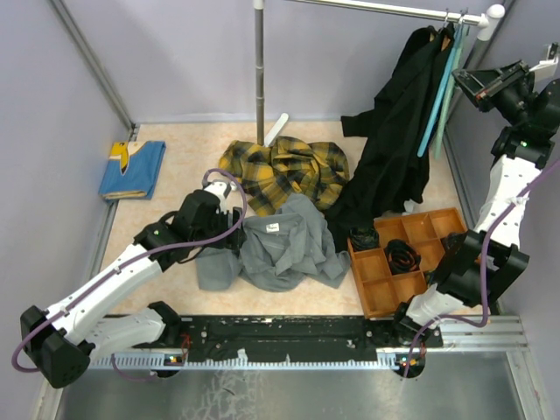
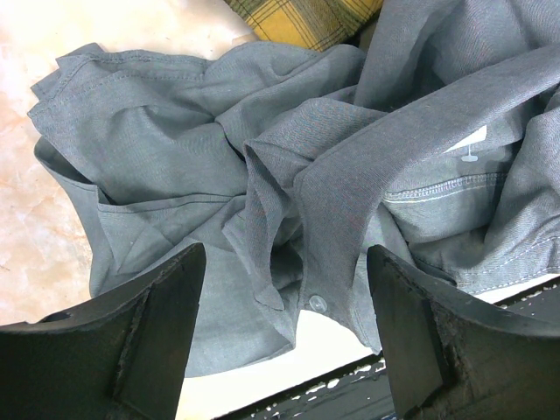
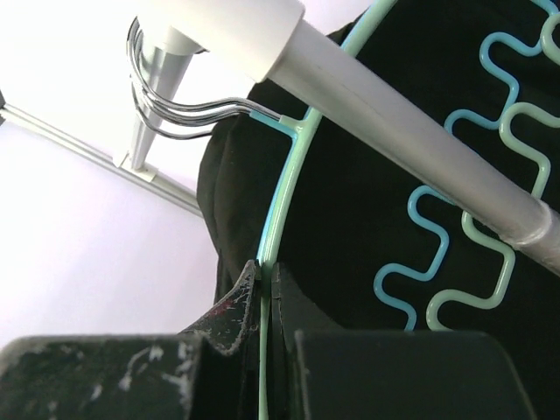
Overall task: Place the shirt on the hanger
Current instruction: Pick up the hanger from the clothesline.
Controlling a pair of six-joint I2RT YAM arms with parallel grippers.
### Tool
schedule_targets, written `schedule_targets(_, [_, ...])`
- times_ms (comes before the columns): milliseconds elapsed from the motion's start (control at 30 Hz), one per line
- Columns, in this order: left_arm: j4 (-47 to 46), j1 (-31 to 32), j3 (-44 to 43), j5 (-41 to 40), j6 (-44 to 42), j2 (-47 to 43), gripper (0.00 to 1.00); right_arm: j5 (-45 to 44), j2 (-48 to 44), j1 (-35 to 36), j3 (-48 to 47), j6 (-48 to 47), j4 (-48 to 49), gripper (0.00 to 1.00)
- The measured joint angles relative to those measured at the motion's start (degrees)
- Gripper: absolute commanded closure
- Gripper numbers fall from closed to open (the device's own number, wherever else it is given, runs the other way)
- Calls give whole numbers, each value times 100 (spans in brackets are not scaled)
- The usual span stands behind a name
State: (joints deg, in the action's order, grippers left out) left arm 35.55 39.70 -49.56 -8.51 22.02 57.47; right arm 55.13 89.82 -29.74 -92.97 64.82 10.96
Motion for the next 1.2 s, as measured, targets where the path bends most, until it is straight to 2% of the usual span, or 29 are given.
schedule_targets(500, [0,0,0,-2,0,7,20,74,-227,-232,181,343,398,100])
schedule_targets(867, [0,0,0,-2,0,17,20,262,-398,-269,356,1071,1213,100])
schedule_targets(1200, [0,0,0,0,0,17,20,127,-1167,-269,1235,1147,1298,100])
